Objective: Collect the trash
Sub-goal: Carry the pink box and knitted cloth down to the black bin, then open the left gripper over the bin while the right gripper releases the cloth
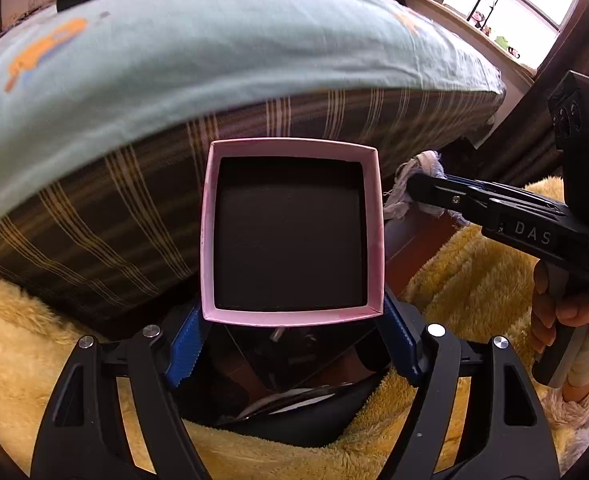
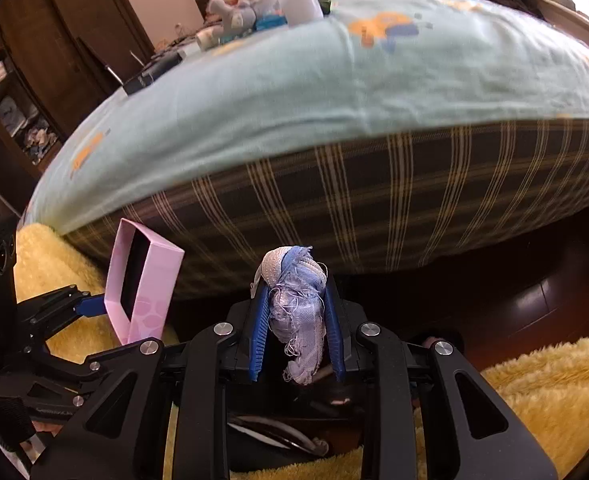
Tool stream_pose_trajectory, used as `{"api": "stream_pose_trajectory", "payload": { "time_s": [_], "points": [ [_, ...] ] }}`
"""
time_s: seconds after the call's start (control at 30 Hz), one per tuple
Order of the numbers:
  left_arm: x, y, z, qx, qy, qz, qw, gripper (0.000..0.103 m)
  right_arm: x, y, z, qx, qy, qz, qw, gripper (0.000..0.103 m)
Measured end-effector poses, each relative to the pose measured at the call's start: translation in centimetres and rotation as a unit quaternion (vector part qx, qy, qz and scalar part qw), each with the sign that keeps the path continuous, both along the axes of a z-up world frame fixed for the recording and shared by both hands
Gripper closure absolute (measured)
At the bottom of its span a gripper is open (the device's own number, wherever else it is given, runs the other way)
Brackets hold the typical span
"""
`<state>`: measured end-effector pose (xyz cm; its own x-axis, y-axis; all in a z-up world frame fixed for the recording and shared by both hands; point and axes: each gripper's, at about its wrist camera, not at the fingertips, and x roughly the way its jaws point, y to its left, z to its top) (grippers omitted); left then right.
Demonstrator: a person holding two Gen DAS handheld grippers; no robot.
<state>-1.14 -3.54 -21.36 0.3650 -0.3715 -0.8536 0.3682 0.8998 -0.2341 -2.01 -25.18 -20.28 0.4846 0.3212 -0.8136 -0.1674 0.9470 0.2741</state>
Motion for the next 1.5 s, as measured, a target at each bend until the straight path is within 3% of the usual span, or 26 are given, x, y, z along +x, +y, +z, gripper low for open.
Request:
{"api": "stream_pose_trajectory", "payload": {
  "time_s": [0.37,0.83,0.93,0.97,1.17,1.5],
  "points": [
    [1.5,-1.0,-5.2,0.017,0.083,-0.001,0.9964,0.031,0.5,0.6,-4.3,-0.020,0.066,0.002,0.998,0.076],
    [0.9,-2.0,-6.7,0.025,0.094,-0.001,0.9953,0.030,0.9,1.8,-5.4,-0.018,0.080,0.008,0.997,0.071],
    [1.1,-1.9,-6.9,0.027,0.095,0.001,0.9951,0.030,1.5,1.0,-5.7,-0.014,0.081,0.003,0.997,0.062],
    [1.1,-1.9,-6.9,0.028,0.095,0.003,0.9951,0.030,1.6,0.7,-5.7,-0.013,0.079,0.000,0.997,0.054],
    [1.1,-1.1,-6.1,0.033,0.081,0.010,0.9961,0.025,2.1,-1.1,-5.3,-0.008,0.076,-0.012,0.997,0.041],
    [0.8,-0.7,-5.6,0.032,0.074,0.016,0.9966,0.024,2.0,-2.4,-4.3,-0.007,0.075,-0.017,0.997,0.037]
  ]
}}
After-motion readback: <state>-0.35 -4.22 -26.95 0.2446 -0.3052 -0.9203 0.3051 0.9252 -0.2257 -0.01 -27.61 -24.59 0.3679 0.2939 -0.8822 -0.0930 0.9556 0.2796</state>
